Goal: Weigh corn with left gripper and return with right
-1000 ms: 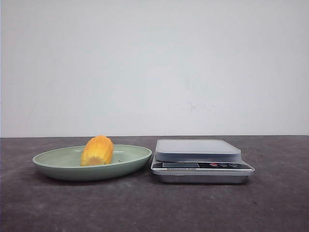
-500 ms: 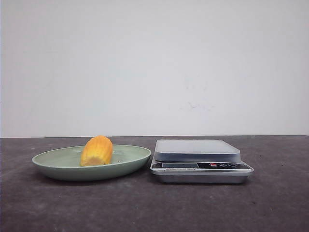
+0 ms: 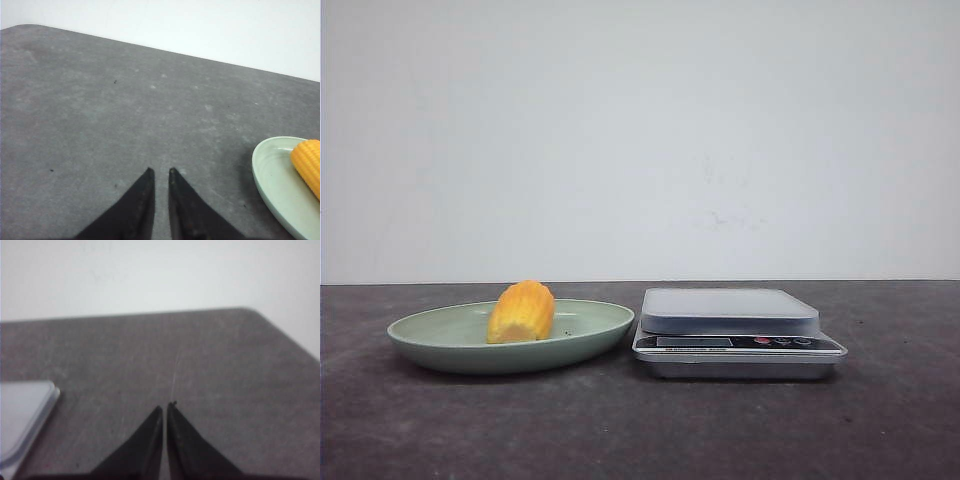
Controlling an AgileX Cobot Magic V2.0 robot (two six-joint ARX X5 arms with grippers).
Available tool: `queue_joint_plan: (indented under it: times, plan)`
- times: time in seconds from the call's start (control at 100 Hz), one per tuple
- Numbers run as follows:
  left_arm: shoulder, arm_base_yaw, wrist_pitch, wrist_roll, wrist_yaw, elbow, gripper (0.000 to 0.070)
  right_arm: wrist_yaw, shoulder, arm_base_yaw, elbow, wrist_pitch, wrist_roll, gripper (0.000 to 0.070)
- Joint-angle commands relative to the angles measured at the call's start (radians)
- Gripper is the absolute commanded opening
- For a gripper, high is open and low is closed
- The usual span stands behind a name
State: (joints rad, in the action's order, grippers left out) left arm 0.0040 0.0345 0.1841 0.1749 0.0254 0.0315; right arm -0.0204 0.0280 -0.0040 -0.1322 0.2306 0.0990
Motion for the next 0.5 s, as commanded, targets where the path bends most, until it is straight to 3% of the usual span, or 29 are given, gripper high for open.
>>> queue_joint_plan:
  times: [0.0,0.49]
  plan:
    - [-0.001,0.001,0.004,-0.009,-0.003,-0.018,0.0,0.003,-0.026,0.0,0.039,-0.033,-0.013,0.0008]
    - [-0.001,0.001,0.004,-0.009,-0.003,-0.018,0.0,0.005,-0.024,0.002,0.119,-0.05,-0.07,0.0008]
